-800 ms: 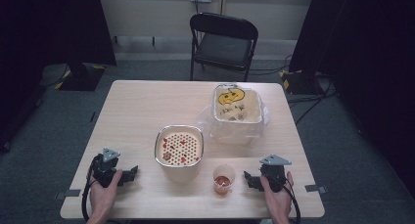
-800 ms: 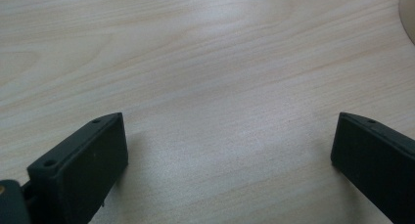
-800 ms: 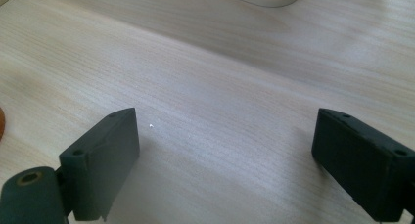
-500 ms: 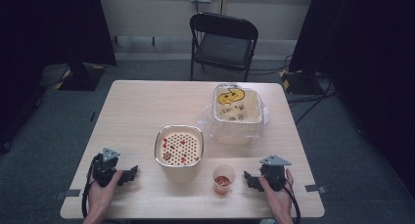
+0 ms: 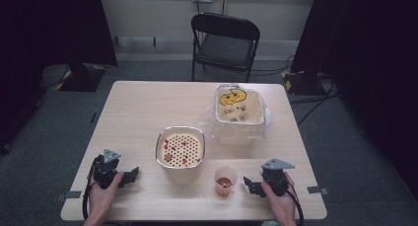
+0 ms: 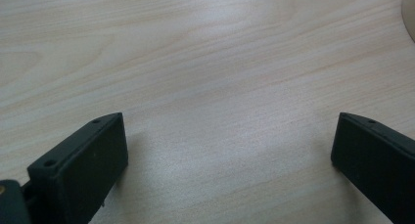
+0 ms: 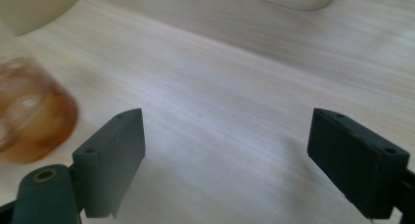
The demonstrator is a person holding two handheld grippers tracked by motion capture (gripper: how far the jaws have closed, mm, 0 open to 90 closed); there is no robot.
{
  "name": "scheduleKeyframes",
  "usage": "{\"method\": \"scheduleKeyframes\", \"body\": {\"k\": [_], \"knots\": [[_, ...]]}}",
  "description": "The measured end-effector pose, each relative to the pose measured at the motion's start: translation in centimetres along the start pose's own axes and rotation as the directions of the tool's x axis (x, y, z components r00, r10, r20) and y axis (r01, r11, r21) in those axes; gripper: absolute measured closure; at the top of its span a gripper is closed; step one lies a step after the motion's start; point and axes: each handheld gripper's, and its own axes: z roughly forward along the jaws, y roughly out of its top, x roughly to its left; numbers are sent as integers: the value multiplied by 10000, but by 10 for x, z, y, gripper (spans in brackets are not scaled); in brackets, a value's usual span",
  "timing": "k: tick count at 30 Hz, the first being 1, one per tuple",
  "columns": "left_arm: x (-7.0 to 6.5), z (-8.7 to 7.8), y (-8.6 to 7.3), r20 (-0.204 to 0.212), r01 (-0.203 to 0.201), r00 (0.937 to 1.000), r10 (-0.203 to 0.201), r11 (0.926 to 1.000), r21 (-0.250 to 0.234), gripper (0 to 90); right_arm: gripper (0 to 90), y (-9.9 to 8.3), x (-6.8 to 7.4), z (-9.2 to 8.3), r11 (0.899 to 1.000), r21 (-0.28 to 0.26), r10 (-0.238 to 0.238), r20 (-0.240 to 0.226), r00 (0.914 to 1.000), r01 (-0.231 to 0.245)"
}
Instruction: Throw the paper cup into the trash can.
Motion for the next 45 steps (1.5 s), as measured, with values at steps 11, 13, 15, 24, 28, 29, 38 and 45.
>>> {"method": "scheduleKeyframes", "body": {"k": [11, 13, 15, 24, 28, 29, 38, 45], "knots": [[0, 0, 0, 0, 0, 10000, 0, 10000, -3, 0, 172, -4, 12, -14, 9997, 226, -69, -1036, 9946, 92], [0, 0, 0, -12, -7, 10000, 7, 10000, 0, 0, 179, -5, 16, -15, 9994, 242, -213, -1376, 9903, 249], [0, 0, 0, 0, -3, 10000, 3, 10000, 1, 0, 184, -6, 20, -15, 9988, 303, -330, -1658, 9856, 386], [0, 0, 0, -12, -5, 10000, 5, 10000, -2, 0, 177, -3, 36, -20, 9965, -73, -820, -2480, 9653, 827], [0, 0, 0, -1, 0, 10000, 0, 10000, -2, 0, 147, 4, 44, -18, 9941, -567, -1048, -2821, 9536, 925], [0, 0, 0, -1, 0, 10000, 0, 10000, -2, 0, 147, 5, 46, -17, 9942, -556, -1036, -2824, 9537, 916], [0, 0, 0, 0, 0, 10000, 0, 10000, -1, 0, 140, 18, 59, -2, 9923, -592, -1219, -3159, 9409, 1087], [0, 0, 0, -10, -8, 10000, 8, 10000, 0, 0, 169, 27, 65, 9, 9891, -772, -1437, -3145, 9383, 1256]]}}
